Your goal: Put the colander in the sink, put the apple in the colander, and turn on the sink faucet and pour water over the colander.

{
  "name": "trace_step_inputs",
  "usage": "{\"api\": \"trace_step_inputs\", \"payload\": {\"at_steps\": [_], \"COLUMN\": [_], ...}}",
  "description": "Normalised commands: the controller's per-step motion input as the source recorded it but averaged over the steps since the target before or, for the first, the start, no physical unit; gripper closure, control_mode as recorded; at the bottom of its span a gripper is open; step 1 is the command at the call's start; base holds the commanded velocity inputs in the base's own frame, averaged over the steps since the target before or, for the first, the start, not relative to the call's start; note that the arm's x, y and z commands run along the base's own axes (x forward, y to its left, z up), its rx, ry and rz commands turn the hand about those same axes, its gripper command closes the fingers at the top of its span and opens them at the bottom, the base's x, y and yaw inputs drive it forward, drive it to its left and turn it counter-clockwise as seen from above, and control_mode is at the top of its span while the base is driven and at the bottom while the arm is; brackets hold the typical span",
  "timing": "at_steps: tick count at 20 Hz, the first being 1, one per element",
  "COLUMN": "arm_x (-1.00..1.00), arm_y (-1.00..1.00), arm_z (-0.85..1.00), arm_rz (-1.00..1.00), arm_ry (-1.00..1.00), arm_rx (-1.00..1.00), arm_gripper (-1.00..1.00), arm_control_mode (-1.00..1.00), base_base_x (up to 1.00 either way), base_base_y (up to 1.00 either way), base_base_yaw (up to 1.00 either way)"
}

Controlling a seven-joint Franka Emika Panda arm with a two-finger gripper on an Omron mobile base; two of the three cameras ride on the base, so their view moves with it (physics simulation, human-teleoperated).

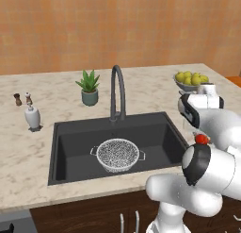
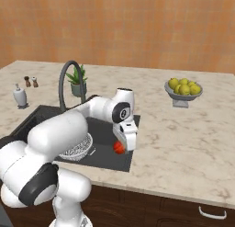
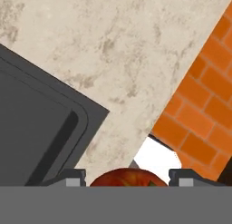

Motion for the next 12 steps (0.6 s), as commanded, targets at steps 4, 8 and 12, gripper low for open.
{"api": "trace_step_inputs", "payload": {"at_steps": [4,8,12], "arm_x": [0.14,0.31,0.46], "arm_y": [0.80,0.53,0.52], "arm_z": [0.02,0.15,0.13], "arm_rz": [0.22,0.33,0.33], "arm_ry": [-0.03,-0.01,0.00], "arm_rx": [0.03,0.25,0.30], "arm_gripper": [1.00,1.00,1.00], "arm_control_mode": [-1.00,-1.00,-1.00], "base_base_x": [0.00,0.00,0.00], "base_base_y": [0.00,0.00,0.00], "base_base_yaw": [0.00,0.00,0.00]}}
